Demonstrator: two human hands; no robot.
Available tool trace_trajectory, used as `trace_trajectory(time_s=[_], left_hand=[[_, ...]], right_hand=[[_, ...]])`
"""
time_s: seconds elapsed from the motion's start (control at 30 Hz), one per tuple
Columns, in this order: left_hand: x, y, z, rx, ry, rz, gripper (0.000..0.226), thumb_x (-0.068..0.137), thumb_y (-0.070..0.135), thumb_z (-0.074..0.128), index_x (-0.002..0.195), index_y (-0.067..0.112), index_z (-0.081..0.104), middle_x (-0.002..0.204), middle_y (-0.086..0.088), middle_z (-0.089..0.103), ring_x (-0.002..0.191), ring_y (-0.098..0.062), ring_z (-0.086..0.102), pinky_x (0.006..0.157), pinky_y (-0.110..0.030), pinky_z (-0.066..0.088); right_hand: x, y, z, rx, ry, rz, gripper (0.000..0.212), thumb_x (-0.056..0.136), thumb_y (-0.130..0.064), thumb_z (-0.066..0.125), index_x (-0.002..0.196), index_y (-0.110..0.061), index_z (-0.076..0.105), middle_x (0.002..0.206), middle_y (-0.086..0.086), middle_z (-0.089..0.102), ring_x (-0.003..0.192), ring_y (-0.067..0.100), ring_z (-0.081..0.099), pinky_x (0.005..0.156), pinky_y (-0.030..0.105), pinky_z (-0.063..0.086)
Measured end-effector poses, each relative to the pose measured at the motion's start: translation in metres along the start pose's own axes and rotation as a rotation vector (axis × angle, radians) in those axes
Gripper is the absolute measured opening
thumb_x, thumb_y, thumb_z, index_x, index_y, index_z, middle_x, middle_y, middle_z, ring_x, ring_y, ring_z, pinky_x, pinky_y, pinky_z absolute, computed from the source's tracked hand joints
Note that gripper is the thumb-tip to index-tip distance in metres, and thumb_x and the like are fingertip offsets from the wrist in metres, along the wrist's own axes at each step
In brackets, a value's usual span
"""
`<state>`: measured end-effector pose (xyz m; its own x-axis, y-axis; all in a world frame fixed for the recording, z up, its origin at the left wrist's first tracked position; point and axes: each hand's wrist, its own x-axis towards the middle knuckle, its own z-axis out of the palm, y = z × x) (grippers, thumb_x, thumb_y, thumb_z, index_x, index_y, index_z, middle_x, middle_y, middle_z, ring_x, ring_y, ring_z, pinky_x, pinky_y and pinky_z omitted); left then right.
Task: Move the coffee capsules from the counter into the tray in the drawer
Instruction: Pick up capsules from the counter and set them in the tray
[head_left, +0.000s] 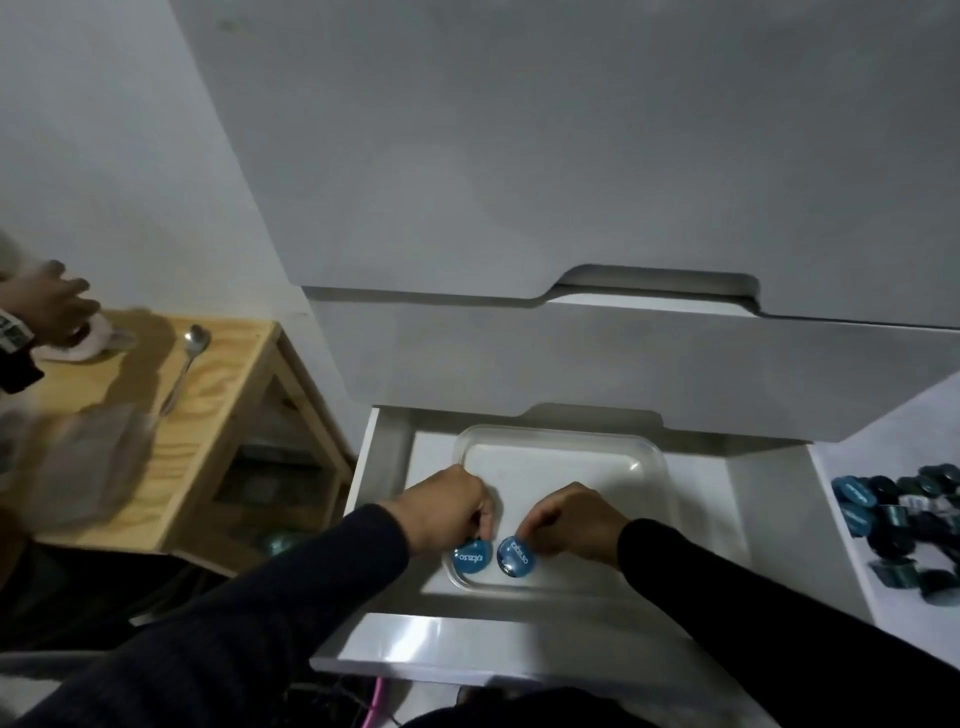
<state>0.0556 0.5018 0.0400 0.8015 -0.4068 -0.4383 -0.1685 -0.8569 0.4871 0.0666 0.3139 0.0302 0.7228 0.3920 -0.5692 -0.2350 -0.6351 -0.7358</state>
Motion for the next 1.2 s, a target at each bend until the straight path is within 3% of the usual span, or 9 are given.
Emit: trace_trajectory(time_s=[0.33,0.53,0.57,0.73,0.8,0.9,0.97,1.07,1.2], left_hand=[[-0.004,0.011,-0.001,0.122,-0.034,0.022,0.021,0.077,-0.006,0.059,0.088,0.007,0.071,0.096,-0.008,0.071,0.088,-0.021,0.065,0.078,-0.023,0.048],[-0.014,0.016,-0.001,0.206,0.025,-0.028,0.018,0.084,0.016,0.059,0.100,0.012,0.065,0.105,-0.009,0.066,0.095,-0.026,0.062,0.080,-0.029,0.047],[-0.016,0.017,-0.002,0.215,0.049,-0.049,0.021,0.086,0.020,0.057,0.104,0.013,0.063,0.108,-0.010,0.065,0.097,-0.027,0.061,0.081,-0.031,0.047],[-0.029,0.029,-0.001,0.269,0.306,-0.193,0.030,0.094,0.024,0.043,0.121,0.013,0.051,0.119,-0.008,0.059,0.108,-0.025,0.055,0.088,-0.035,0.048],[-0.034,0.035,0.004,0.264,0.471,-0.248,0.032,0.095,0.024,0.041,0.123,0.012,0.049,0.122,-0.005,0.056,0.112,-0.022,0.052,0.091,-0.031,0.044],[-0.043,0.045,0.009,0.248,0.652,-0.264,0.031,0.080,0.019,0.065,0.108,0.008,0.062,0.102,-0.007,0.066,0.094,-0.022,0.062,0.082,-0.030,0.052],[-0.046,0.050,0.011,0.232,0.727,-0.248,0.034,0.070,0.021,0.076,0.100,0.007,0.067,0.092,-0.009,0.069,0.087,-0.024,0.066,0.077,-0.032,0.057],[-0.055,0.062,0.014,0.150,0.754,-0.230,0.042,0.084,0.026,0.061,0.122,0.009,0.056,0.119,-0.009,0.061,0.113,-0.022,0.056,0.098,-0.035,0.049],[-0.057,0.076,0.023,0.027,0.722,-0.240,0.052,0.097,0.036,0.036,0.145,0.024,0.020,0.152,0.004,0.027,0.140,-0.011,0.022,0.118,-0.027,0.018]], right_hand=[[-0.001,-0.001,0.001,-0.120,-0.083,0.034,0.028,0.070,0.003,0.070,0.060,-0.024,0.069,0.064,-0.001,0.065,0.063,0.012,0.060,0.067,0.019,0.054],[-0.006,-0.008,0.003,-0.269,-0.038,-0.031,0.013,0.075,-0.011,0.067,0.073,-0.022,0.059,0.073,-0.005,0.062,0.068,0.010,0.058,0.069,0.021,0.046],[-0.007,-0.010,0.004,-0.314,-0.014,-0.049,0.008,0.077,-0.016,0.065,0.083,-0.019,0.061,0.082,-0.002,0.063,0.077,0.014,0.059,0.072,0.021,0.044],[-0.013,-0.013,0.013,-0.585,0.222,-0.185,0.037,0.089,-0.029,0.050,0.121,-0.012,0.051,0.122,0.007,0.057,0.112,0.022,0.051,0.093,0.026,0.038],[-0.021,-0.015,0.019,-0.693,0.416,-0.262,0.037,0.087,-0.030,0.045,0.117,-0.010,0.055,0.116,0.008,0.058,0.109,0.024,0.054,0.090,0.029,0.044],[-0.029,-0.017,0.029,-0.754,0.680,-0.409,0.029,0.074,-0.030,0.047,0.083,-0.010,0.066,0.080,0.005,0.065,0.075,0.023,0.065,0.062,0.026,0.054],[-0.038,-0.024,0.034,-0.766,0.794,-0.469,0.026,0.072,-0.027,0.049,0.078,-0.009,0.066,0.075,0.007,0.066,0.070,0.024,0.065,0.062,0.027,0.056],[-0.056,-0.034,0.039,-0.805,0.918,-0.543,0.026,0.071,-0.020,0.051,0.078,-0.003,0.070,0.076,0.013,0.070,0.073,0.028,0.068,0.068,0.030,0.058],[-0.068,-0.026,0.039,-0.720,0.845,-0.389,0.039,0.075,-0.033,0.049,0.096,-0.006,0.070,0.094,0.009,0.074,0.089,0.022,0.070,0.076,0.031,0.056]])
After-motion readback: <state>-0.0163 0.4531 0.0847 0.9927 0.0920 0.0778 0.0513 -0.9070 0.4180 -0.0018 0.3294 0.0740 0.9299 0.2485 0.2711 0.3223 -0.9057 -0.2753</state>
